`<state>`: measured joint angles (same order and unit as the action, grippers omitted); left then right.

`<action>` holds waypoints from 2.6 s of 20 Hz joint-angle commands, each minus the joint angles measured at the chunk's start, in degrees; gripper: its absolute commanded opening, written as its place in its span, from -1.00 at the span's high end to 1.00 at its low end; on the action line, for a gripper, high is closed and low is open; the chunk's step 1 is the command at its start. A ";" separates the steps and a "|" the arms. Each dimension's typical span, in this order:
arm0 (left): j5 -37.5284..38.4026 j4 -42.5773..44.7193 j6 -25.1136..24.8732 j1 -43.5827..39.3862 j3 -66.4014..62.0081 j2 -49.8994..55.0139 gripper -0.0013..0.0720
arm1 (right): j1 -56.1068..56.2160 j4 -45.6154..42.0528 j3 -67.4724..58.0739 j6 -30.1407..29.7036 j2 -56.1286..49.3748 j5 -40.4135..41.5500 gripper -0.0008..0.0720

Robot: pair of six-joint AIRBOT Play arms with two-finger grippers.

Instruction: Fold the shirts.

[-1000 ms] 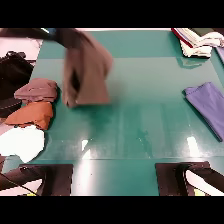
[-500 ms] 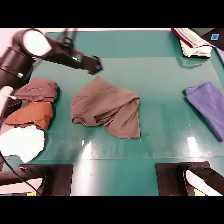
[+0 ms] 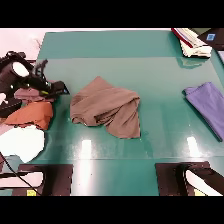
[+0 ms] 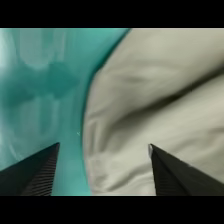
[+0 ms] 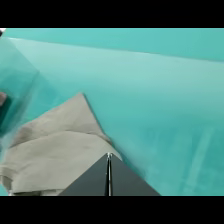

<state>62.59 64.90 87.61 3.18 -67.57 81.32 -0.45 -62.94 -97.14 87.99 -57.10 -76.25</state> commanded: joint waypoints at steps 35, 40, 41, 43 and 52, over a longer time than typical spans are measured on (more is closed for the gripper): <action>-2.89 -7.87 -5.66 0.44 -15.08 -11.10 0.89 | 9.09 9.03 45.79 -7.28 -7.65 6.29 0.94; -2.34 -6.60 -8.74 4.00 -36.15 -24.44 0.89 | -9.55 2.89 22.93 -5.68 9.73 -2.71 0.94; -1.86 -6.62 -8.61 4.00 -40.09 -26.45 0.89 | -12.57 2.86 18.25 -5.73 11.67 -4.11 0.94; -1.62 -6.67 -8.63 4.00 -45.68 -29.86 0.89 | -18.16 2.91 9.79 -5.75 14.32 -6.88 0.94; 0.46 -15.19 -10.10 4.00 -49.46 -30.10 0.90 | -24.50 3.21 -10.12 -2.75 8.74 -17.27 0.94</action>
<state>62.46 53.17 78.30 7.11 -117.01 50.04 -23.90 -59.68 -102.28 83.33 -45.34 -89.62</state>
